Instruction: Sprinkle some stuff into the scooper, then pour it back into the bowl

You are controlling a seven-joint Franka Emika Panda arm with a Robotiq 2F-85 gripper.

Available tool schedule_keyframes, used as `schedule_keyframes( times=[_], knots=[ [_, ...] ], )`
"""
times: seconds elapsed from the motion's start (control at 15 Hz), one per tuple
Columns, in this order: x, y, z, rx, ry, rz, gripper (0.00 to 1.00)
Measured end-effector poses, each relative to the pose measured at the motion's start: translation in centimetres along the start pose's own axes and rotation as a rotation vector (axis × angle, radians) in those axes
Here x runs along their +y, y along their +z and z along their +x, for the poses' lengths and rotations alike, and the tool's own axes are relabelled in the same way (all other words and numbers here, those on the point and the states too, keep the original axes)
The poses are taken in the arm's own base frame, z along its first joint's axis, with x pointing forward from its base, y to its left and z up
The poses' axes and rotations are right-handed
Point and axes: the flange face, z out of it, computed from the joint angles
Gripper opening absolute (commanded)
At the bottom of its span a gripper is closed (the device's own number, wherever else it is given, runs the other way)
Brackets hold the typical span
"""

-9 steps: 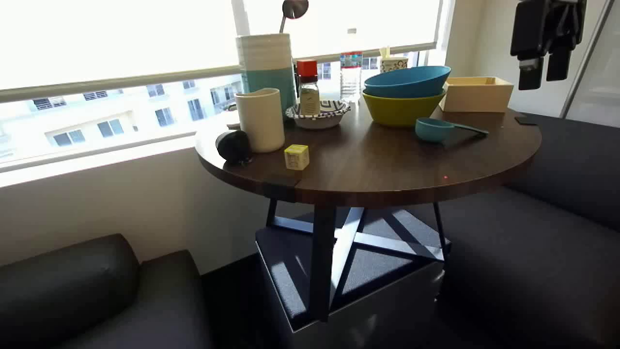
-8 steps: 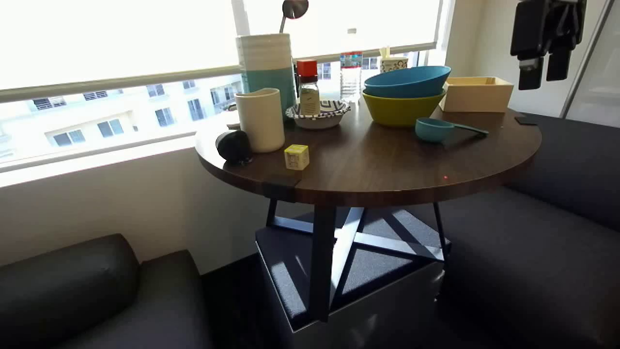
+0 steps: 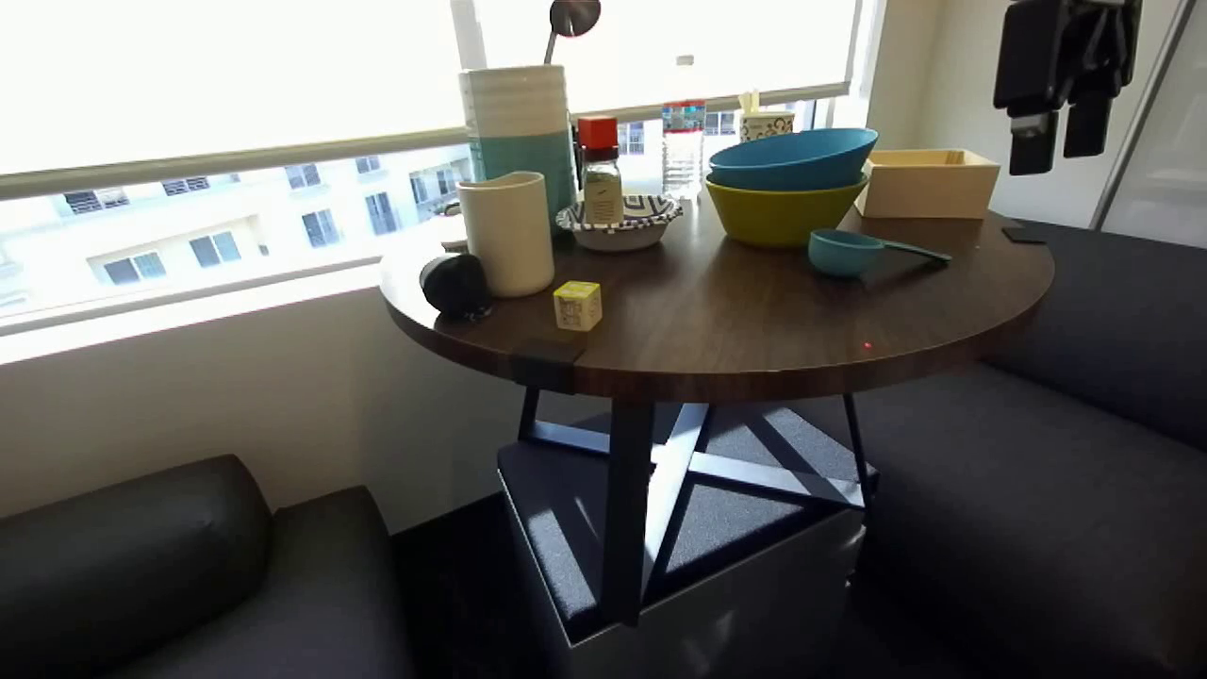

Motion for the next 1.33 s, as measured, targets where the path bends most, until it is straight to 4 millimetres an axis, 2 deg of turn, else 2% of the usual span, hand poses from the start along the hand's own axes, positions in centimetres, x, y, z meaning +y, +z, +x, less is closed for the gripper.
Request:
schedule_keyframes(
  times=[1.07, 1.2, 1.33],
  knots=[
    [-0.2, -0.1, 0.1, 0.013, -0.009, 0.003, 1.00],
    [-1.6, -1.0, 1.0, 0.103, -0.054, 0.006, 1.00],
    [-4.4, -1.9, 1.9, 0.201, -0.120, 0.009, 1.00]
  ],
)
